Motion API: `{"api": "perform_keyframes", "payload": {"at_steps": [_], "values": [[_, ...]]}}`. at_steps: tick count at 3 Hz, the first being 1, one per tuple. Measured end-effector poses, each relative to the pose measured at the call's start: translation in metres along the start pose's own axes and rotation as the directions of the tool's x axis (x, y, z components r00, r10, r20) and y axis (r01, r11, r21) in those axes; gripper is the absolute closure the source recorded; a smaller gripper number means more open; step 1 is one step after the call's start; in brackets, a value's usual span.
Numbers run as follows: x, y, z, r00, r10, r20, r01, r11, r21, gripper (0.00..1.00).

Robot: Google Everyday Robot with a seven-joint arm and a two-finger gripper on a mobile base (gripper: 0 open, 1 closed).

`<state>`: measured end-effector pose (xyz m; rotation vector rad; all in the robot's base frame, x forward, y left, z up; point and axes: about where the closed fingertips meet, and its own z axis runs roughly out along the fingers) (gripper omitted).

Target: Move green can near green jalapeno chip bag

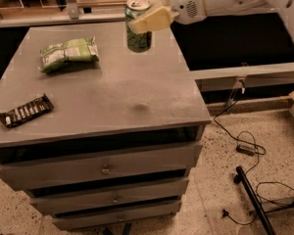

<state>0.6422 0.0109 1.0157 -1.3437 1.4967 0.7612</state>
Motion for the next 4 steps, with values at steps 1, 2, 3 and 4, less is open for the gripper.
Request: {"api": "perform_keyframes", "payload": {"at_steps": [1,2,3,4], "values": [[-0.007,-0.026,0.061,0.98,0.097,0.176,-0.095,0.9953,-0.016,1.0],[0.003,-0.042,0.101,0.976,0.153,0.157,-0.15,0.9882,-0.029,1.0],[0.019,-0.057,0.122,0.979,0.189,0.077,-0.19,0.9817,0.008,1.0],[0.038,-0.072,0.132,0.978,0.21,0.003,-0.21,0.9764,0.052,1.0]]}}
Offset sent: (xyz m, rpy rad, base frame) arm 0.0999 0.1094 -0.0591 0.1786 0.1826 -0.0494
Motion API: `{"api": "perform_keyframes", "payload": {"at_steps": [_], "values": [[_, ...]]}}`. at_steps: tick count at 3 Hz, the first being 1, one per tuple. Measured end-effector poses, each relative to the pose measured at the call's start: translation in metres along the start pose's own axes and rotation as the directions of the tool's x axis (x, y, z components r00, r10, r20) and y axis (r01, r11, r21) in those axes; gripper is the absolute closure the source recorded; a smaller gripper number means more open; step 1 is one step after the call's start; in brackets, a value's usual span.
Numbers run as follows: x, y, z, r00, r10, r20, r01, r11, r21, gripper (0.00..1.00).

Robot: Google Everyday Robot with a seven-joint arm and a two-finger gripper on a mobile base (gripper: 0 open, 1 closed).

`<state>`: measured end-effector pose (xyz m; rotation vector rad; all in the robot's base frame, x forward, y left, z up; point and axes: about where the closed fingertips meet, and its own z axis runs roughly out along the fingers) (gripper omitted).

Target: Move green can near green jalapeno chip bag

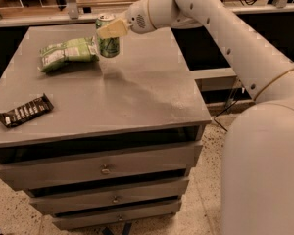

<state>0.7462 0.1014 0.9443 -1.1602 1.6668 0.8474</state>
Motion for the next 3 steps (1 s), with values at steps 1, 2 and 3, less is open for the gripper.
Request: {"api": "perform_keyframes", "payload": {"at_steps": [1,2,3], "values": [[0.008,-0.016,0.004,1.0,0.01,-0.03,-0.009,0.9991,0.04,1.0],[0.014,-0.028,0.009,0.999,0.015,-0.044,-0.012,0.9978,0.065,0.9],[0.02,-0.035,0.013,0.999,0.017,-0.045,-0.013,0.9968,0.078,0.66]]}}
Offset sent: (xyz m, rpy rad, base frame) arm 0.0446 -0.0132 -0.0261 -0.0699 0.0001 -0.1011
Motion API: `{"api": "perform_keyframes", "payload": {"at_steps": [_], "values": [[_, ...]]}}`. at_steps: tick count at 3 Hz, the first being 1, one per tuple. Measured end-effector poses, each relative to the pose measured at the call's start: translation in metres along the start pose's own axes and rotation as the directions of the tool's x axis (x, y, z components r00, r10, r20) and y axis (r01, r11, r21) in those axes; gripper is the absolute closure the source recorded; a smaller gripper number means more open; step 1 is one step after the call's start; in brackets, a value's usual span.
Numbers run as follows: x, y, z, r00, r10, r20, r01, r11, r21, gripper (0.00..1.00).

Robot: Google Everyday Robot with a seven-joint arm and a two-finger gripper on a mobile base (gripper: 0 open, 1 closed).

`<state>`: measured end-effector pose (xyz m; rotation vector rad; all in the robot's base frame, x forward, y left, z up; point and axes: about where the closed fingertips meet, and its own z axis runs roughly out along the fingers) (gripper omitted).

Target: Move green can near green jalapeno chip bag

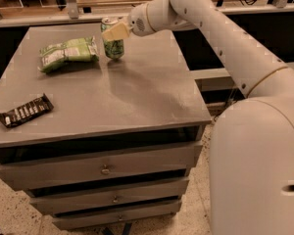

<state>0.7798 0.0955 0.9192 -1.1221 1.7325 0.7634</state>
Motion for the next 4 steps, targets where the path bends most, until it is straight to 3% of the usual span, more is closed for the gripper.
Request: {"api": "perform_keyframes", "payload": {"at_steps": [2,3,4], "values": [[0.001,0.005,0.009,1.0,0.001,-0.004,-0.001,0.9999,-0.015,0.04],[0.002,0.005,0.01,1.0,0.002,-0.004,-0.002,0.9999,-0.017,0.0],[0.004,0.008,-0.009,1.0,-0.017,-0.016,0.017,0.9995,-0.028,0.0]]}}
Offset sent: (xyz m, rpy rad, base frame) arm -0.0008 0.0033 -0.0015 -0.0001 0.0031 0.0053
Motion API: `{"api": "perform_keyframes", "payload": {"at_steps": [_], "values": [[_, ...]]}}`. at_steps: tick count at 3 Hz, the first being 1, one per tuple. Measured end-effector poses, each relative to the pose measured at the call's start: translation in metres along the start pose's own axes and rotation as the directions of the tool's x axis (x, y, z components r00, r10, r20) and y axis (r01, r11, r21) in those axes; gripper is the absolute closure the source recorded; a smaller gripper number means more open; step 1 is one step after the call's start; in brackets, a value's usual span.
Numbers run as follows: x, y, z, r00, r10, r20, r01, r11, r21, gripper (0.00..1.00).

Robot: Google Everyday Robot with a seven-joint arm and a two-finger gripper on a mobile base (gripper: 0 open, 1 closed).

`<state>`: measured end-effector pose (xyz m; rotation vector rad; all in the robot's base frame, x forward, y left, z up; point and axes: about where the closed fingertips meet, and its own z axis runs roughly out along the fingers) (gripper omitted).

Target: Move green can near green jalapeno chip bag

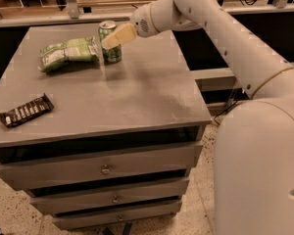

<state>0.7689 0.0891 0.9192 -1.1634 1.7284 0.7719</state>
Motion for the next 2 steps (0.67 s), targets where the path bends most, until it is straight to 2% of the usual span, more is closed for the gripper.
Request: {"api": "perform_keyframes", "payload": {"at_steps": [1,2], "values": [[0.0039,0.0069,-0.0544,0.998,-0.034,-0.054,0.035,0.9994,0.008,0.0],[0.004,0.0068,-0.0525,0.998,-0.034,-0.053,0.034,0.9994,0.007,0.0]]}}
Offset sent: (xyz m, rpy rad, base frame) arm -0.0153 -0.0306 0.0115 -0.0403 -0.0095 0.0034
